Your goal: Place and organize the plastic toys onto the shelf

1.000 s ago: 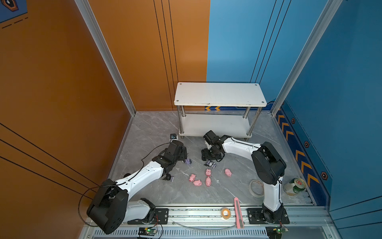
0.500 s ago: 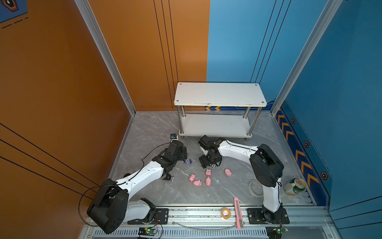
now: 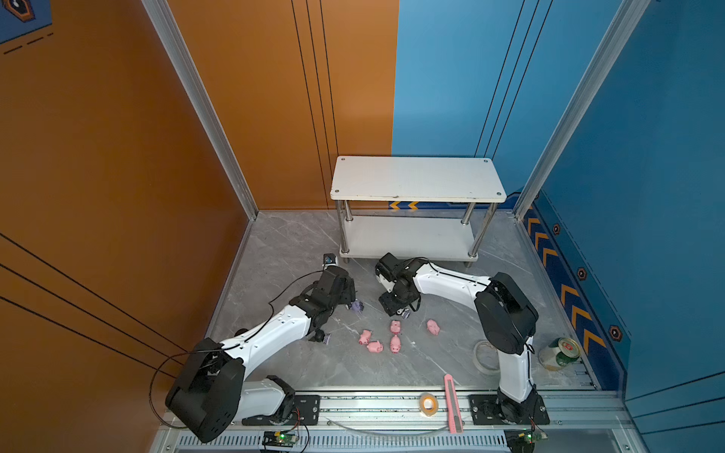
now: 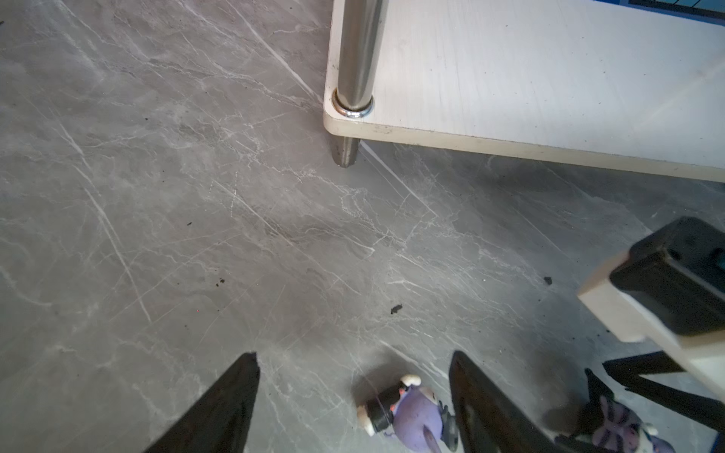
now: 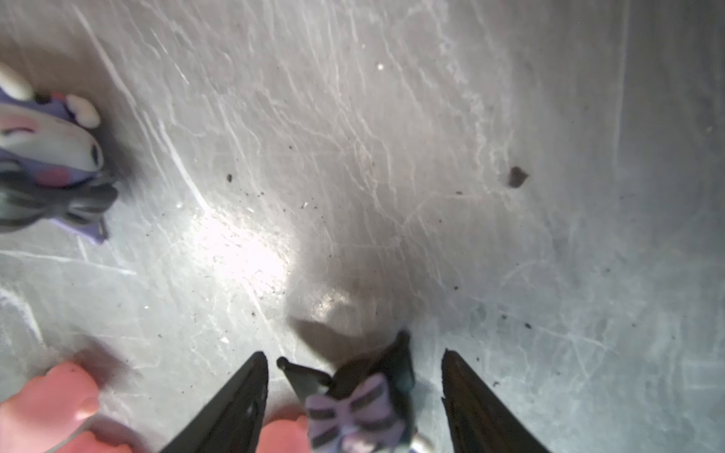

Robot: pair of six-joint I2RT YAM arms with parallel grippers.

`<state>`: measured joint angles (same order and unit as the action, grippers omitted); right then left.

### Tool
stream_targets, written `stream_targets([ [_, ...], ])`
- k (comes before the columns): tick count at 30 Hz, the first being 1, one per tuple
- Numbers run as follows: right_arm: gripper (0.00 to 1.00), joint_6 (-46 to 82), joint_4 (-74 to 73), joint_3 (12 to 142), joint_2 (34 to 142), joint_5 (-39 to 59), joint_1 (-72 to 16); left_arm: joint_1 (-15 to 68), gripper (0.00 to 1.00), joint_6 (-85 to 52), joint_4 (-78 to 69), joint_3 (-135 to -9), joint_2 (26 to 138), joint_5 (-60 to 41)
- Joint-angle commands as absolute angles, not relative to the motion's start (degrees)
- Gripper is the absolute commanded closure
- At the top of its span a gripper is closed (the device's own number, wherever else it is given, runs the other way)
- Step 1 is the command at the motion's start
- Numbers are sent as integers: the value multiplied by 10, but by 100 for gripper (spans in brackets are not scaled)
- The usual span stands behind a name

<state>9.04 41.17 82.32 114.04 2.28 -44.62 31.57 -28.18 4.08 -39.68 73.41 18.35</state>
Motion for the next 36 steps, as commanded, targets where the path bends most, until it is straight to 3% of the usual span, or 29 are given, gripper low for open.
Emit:
stream_targets([
  [1, 28, 63, 424, 836, 1158, 19, -442, 317, 22, -285, 49, -406, 726, 180],
  [8, 24, 37, 427, 835, 1167, 35, -437, 317, 22, -285, 48, -406, 729, 179],
  [20, 40, 19, 431, 844, 1173, 16, -431, 316, 22, -285, 46, -408, 735, 178],
  [29, 62, 43, 400, 842, 1152, 32, -423, 317, 22, -283, 47, -415, 735, 169],
  [36, 78, 111, 330, 810, 1055, 72, -387, 324, 21, -274, -2, -385, 672, 144],
])
